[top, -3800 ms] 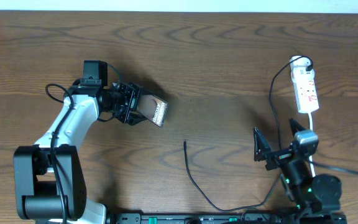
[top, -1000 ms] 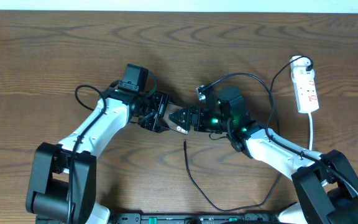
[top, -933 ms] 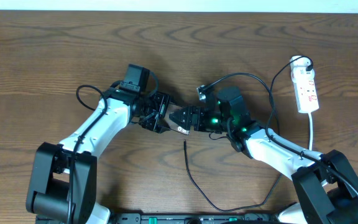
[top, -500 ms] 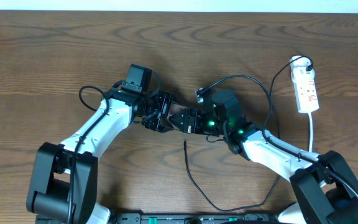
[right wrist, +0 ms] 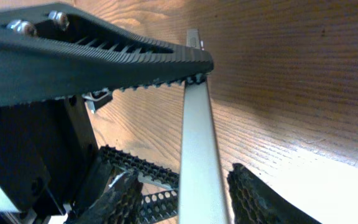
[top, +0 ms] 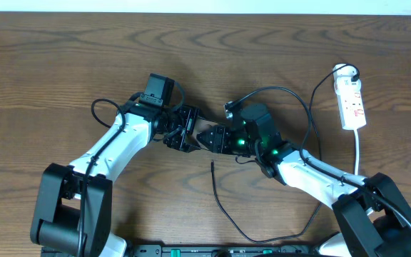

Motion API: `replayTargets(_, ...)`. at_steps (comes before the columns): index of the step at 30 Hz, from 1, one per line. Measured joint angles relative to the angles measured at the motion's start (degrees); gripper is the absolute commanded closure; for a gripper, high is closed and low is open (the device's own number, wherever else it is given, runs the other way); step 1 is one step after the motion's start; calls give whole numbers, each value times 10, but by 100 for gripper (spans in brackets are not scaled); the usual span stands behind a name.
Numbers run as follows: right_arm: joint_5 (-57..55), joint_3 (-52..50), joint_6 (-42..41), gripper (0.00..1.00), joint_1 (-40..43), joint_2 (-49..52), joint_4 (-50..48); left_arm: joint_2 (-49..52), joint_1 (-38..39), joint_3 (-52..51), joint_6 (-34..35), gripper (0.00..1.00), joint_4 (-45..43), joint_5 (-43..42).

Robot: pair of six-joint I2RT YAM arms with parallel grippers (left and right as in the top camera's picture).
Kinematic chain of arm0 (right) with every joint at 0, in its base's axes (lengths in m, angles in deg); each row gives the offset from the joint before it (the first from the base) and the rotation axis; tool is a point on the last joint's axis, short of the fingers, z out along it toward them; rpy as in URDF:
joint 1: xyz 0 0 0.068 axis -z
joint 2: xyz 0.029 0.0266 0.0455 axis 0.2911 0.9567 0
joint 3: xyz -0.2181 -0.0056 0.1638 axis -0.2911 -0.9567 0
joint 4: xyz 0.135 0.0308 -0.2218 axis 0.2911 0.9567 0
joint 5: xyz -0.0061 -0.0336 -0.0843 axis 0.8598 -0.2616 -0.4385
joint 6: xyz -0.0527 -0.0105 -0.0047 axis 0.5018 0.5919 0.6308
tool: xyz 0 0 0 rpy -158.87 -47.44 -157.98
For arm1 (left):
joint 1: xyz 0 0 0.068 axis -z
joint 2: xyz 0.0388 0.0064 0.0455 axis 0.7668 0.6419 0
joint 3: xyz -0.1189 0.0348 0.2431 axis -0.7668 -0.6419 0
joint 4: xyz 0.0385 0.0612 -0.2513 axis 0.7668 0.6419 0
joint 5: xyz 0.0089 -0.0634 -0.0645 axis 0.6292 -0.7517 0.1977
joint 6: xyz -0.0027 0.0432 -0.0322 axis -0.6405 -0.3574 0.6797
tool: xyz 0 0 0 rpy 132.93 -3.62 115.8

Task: Plug charger to phone and switch on socket
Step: 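Grasp the phone box edge with the right gripper, then open the left gripper and pull it back from the box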

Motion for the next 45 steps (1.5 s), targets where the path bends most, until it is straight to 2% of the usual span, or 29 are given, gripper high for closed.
replayTargets(7, -1, 0, -2, 83, 0, 0, 0, 0, 0, 0, 2, 93, 0, -2)
replayTargets(13, -7, 0, -1, 90, 0, 0, 2, 0, 0, 0, 4, 93, 0, -4)
replayTargets(15, -10, 0, -1, 98, 0, 0, 4, 0, 0, 0, 5, 93, 0, -4)
replayTargets(22, -15, 0, 4, 99, 0, 1, 5, 0, 0, 0, 8, 92, 0, -2)
replayTargets(24, -15, 0, 4, 99, 0, 1, 5, 0, 0, 0, 8, 66, 0, -2)
replayTargets(26, -15, 0, 4, 99, 0, 1, 4, 0, 0, 0, 8, 34, 0, -2)
replayTargets(28, -15, 0, 4, 99, 0, 1, 3, 0, 0, 0, 8, 14, 0, -2)
replayTargets(29, -15, 0, 4, 99, 0, 2, -1, 0, 0, 0, 8, 10, 0, -2)
replayTargets(39, -1, 0, 3, 99, 12, 5, -14, -4, -19, 1, -24, 8, -3, -23)
replayTargets(45, 0, 0, 0, 99, 40, 5, -16, -51, -52, 1, -66, 8, -3, -31)
